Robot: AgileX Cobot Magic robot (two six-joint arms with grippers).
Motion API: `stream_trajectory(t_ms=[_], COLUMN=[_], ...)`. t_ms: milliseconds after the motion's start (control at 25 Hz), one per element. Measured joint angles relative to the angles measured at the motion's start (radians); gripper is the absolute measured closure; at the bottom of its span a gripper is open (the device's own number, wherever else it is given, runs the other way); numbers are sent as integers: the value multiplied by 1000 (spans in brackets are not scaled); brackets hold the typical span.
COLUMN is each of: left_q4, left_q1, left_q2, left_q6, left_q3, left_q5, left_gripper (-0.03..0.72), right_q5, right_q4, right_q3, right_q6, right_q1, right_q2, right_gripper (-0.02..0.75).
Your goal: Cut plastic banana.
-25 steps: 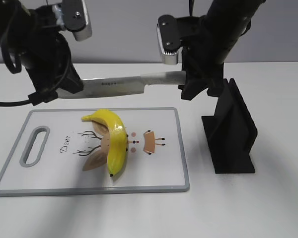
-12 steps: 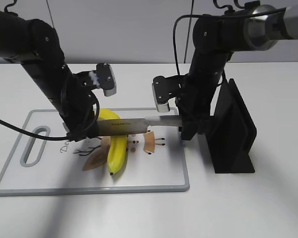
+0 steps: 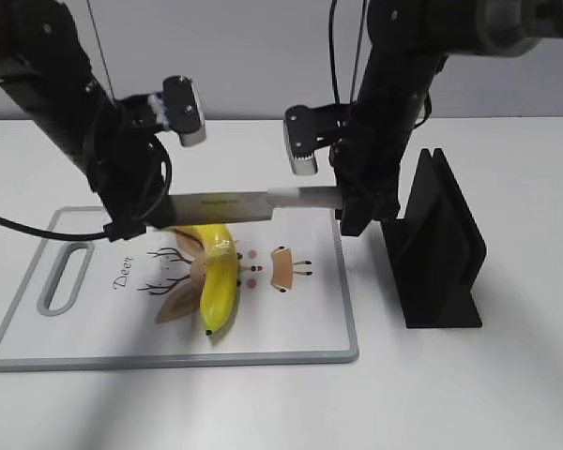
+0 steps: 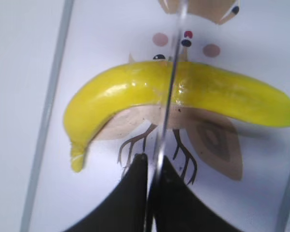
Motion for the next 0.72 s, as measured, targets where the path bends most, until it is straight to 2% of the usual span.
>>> stream_trajectory(t_ms=[360,560,640,720], left_q4=[14,8,6,1], left_q1=[-3,-3,-3,-3], left_q2=[-271,-340,-340,-340], left_q6=[-1,32,34,33], left_q3=[0,0,0,0], left_q5=[78,84,82,65], left_gripper=[679,677,651,563], right_q5=[66,68,71,79], right_q4=[22,29,30,37], right_q3=[-34,-34,-34,-34], right_q6=[8,8,9,20], right_q1=[9,11,11,11], right_q2=[-182,-234,-235,-235], right_gripper=[566,566,566,569])
